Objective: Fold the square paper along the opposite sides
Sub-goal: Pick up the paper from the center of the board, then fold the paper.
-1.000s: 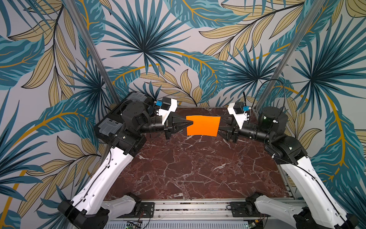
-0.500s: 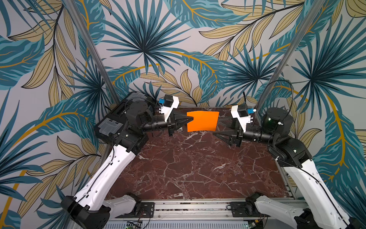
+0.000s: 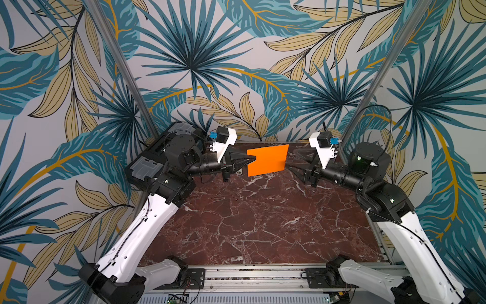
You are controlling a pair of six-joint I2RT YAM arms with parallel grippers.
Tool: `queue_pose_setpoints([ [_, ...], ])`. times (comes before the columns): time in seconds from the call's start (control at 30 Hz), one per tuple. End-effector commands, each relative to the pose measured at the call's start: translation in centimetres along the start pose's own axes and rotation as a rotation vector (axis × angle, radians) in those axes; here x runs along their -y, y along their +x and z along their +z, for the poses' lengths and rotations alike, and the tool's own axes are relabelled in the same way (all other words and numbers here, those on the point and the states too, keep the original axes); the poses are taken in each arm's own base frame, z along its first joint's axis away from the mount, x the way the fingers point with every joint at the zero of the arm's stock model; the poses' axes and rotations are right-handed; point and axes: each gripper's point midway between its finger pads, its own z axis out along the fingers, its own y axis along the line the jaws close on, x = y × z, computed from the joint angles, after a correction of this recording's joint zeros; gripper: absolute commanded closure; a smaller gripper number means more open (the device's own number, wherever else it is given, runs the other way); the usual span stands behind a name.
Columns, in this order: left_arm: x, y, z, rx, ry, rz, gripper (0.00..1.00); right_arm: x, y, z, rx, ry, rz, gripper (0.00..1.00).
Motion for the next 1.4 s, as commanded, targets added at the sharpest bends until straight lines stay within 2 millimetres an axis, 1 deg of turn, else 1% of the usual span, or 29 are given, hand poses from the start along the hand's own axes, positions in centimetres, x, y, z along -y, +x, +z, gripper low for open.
queue_pose_setpoints([
  [0.0, 0.9, -1.1, -1.0, 0.011, -0.013, 0.051, 1.0, 3.4, -2.0, -1.9, 0.07, 0.23, -0.006, 0.37],
  [0.07, 1.0, -1.1, -0.9, 0.015, -0.004, 0.046, 1.0, 3.3, -2.0, -1.5, 0.064, 0.215, -0.008, 0.37],
  [0.2, 1.2, -1.5, -0.7, 0.043, 0.029, 0.035, 1.0, 2.5, -1.1, 0.3, 0.03, 0.133, 0.013, 0.37],
  [0.3, 0.9, -1.7, -0.5, 0.055, 0.029, 0.032, 1.0, 1.4, -0.7, 1.5, 0.014, 0.044, 0.029, 0.37],
  [0.37, 0.5, -1.7, -0.3, 0.059, 0.019, 0.031, 1.0, 0.3, -0.6, 1.9, 0.009, -0.025, 0.035, 0.36],
  [0.47, 0.0, -1.8, -0.1, 0.068, 0.002, 0.026, 1.0, -1.4, -0.8, 1.8, 0.015, -0.13, 0.043, 0.36],
  [0.53, -0.2, -1.7, 0.0, 0.067, 0.001, 0.02, 1.0, -2.0, -1.1, 1.5, 0.028, -0.158, 0.045, 0.36],
  [0.8, -1.2, -1.4, 0.2, 0.062, -0.036, 0.012, 1.0, -3.2, -1.8, 0.5, 0.052, -0.212, 0.042, 0.36],
  [0.9, -1.7, -1.6, 0.1, 0.074, -0.068, 0.007, 1.0, -3.5, -1.6, 0.7, 0.047, -0.232, 0.053, 0.36],
  [1.0, -1.7, -1.9, 0.2, 0.086, -0.065, 0.003, 1.0, -3.7, -1.6, 1.0, 0.046, -0.257, 0.065, 0.36],
  [1.37, -2.2, -1.5, 0.5, 0.081, -0.069, -0.016, 1.0, -5.1, -2.3, 1.6, 0.062, -0.353, 0.09, 0.35],
])
